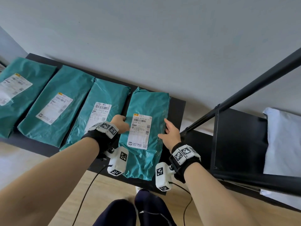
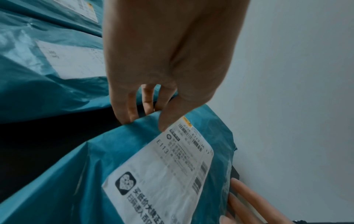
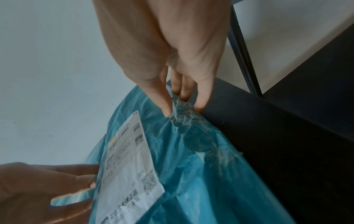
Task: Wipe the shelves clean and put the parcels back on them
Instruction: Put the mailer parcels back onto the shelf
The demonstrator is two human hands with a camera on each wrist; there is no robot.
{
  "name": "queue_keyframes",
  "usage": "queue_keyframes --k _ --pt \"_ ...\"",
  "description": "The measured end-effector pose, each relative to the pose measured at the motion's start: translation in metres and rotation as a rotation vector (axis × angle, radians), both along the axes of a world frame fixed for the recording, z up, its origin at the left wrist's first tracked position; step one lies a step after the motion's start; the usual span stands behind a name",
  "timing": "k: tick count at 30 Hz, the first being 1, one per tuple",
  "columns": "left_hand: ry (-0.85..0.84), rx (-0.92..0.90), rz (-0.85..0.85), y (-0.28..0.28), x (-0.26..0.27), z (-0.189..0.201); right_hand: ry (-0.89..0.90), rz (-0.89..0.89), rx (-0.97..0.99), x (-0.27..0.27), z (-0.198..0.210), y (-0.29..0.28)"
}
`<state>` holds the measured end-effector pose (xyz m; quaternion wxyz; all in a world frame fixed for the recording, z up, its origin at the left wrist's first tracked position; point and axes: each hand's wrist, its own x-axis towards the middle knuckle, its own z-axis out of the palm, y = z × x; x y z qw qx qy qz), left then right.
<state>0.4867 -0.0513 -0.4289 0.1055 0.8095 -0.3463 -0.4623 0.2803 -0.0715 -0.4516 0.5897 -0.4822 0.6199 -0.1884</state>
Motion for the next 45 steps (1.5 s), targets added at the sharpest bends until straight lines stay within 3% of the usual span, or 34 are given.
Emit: queue_keyframes --k 7,15,23,30,35,40,45 --pt "0.081 -0.123 0.048 0.050 0.004 0.021 -0.071 -0.102 -0.129 -0.014 0.040 0.047" --pt "0.303 -0.290 0.096 0.132 0.001 0.048 -0.139 -0.312 -0.260 -0.026 0.068 0.151" --pt "0.321 -0.343 -0.200 0.210 -0.046 0.053 -0.074 -0.447 -0.237 -0.079 0.089 0.264" --pt "0.357 -0.339 -0.524 0.246 -0.154 0.051 -0.021 -0.568 -0.208 -0.178 0.093 0.348" --pt "0.419 -0.300 -0.642 0.261 -0.255 0.043 0.023 -0.666 -0.141 -0.271 0.078 0.389" --pt "0.498 -0.213 -0.717 0.274 -0.374 0.028 0.025 -0.705 -0.118 -0.384 0.066 0.418" --pt "0.519 -0.109 -0.659 0.294 -0.488 0.015 -0.019 -0.718 -0.064 -0.492 0.049 0.436"
